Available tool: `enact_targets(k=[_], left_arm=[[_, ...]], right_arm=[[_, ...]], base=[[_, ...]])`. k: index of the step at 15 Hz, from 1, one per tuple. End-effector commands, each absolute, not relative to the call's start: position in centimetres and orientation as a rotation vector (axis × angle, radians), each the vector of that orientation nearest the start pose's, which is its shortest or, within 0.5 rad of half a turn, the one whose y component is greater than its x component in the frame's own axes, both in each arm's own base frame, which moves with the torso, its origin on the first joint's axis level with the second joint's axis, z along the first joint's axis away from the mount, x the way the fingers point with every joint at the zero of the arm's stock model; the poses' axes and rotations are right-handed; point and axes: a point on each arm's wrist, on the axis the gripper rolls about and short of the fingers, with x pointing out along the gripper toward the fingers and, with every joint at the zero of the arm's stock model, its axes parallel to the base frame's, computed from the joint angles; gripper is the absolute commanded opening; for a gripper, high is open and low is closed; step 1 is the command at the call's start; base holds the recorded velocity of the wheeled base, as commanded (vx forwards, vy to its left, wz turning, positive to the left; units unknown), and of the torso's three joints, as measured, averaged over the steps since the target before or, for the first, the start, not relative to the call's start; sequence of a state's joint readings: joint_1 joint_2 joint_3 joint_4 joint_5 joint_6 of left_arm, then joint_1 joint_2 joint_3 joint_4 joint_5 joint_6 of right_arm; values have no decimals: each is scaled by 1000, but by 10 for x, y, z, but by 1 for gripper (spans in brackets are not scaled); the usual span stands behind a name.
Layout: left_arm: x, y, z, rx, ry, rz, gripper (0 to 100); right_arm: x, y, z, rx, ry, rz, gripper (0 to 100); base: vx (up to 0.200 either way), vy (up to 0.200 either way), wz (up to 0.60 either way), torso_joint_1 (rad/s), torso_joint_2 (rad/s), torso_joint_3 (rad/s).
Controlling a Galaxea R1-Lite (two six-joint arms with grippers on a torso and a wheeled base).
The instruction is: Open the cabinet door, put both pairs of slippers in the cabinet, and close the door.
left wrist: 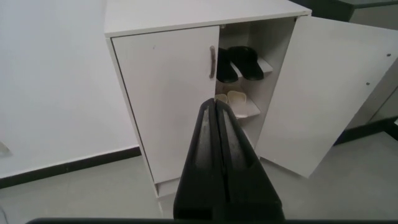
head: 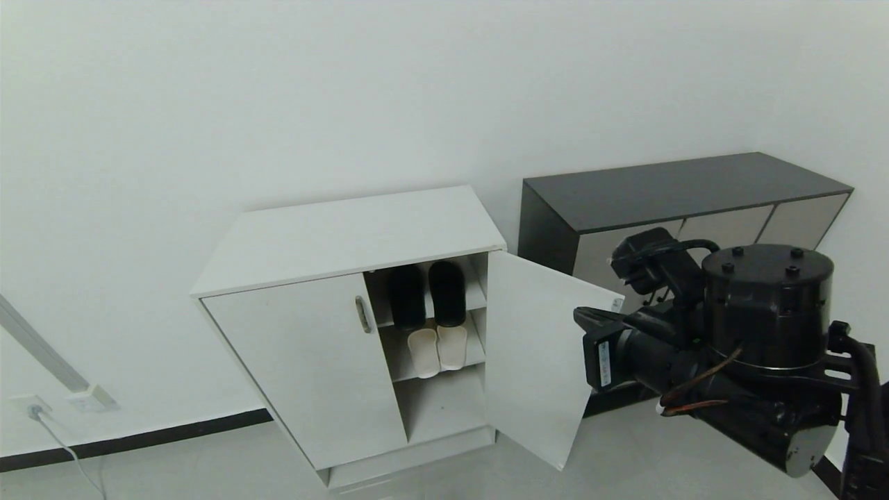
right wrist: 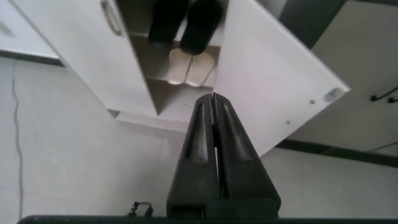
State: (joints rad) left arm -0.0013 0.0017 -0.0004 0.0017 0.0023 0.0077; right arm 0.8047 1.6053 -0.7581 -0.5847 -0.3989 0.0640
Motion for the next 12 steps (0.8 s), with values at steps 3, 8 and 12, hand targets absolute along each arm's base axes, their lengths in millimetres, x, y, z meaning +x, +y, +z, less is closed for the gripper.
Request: enact_targets(k=[3, 8, 12], left_arm=[[-23, 0, 75, 8, 3, 2, 0], [-23, 0, 75, 6, 3, 3, 0], [-23, 0, 75, 6, 3, 3, 0]], right_arm=[[260, 167, 187, -55, 250, 284, 0], [341, 151, 166, -36, 285, 157, 0], [381, 148, 148, -31, 292, 112, 0]], base=[[0, 0, 0, 0, 0, 0], [0, 0, 0, 0, 0, 0], [0, 0, 0, 0, 0, 0]])
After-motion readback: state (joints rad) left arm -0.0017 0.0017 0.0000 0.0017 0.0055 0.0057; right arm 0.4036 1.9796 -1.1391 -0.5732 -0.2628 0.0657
